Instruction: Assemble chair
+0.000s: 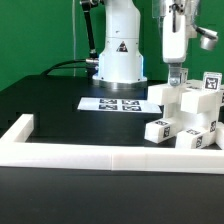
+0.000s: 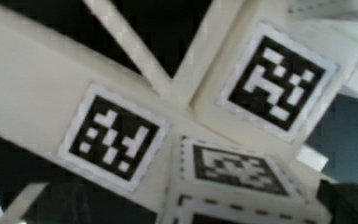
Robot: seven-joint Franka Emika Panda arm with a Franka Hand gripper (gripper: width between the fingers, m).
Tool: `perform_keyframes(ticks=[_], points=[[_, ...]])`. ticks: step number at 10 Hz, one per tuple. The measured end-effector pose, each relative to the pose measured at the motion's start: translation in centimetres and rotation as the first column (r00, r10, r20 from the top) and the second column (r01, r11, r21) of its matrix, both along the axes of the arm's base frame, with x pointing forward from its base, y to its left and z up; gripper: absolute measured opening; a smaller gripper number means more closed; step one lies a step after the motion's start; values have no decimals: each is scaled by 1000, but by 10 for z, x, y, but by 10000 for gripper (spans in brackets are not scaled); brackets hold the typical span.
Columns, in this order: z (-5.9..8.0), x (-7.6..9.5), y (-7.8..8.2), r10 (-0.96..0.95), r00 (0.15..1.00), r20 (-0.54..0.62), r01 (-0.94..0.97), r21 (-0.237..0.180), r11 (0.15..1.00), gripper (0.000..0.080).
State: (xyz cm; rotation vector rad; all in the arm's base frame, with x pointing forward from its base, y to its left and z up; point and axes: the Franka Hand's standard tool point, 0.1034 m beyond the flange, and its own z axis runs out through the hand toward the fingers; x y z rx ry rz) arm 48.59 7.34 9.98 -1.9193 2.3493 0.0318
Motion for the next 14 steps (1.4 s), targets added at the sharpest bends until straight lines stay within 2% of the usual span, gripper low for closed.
perform_keyframes(ticks=[2,5,8,10,14], points=[[0,0,1,140,990,11,-140,-10,990,648],[0,0,1,410,912,28,-409,-36,912,649],[4,4,-2,709,705,11,-707,-71,704,649],[4,5,-2,797,604,10,-793,-85,603,649],[5,6,-2,946,325,-4,-939,-116,322,649]])
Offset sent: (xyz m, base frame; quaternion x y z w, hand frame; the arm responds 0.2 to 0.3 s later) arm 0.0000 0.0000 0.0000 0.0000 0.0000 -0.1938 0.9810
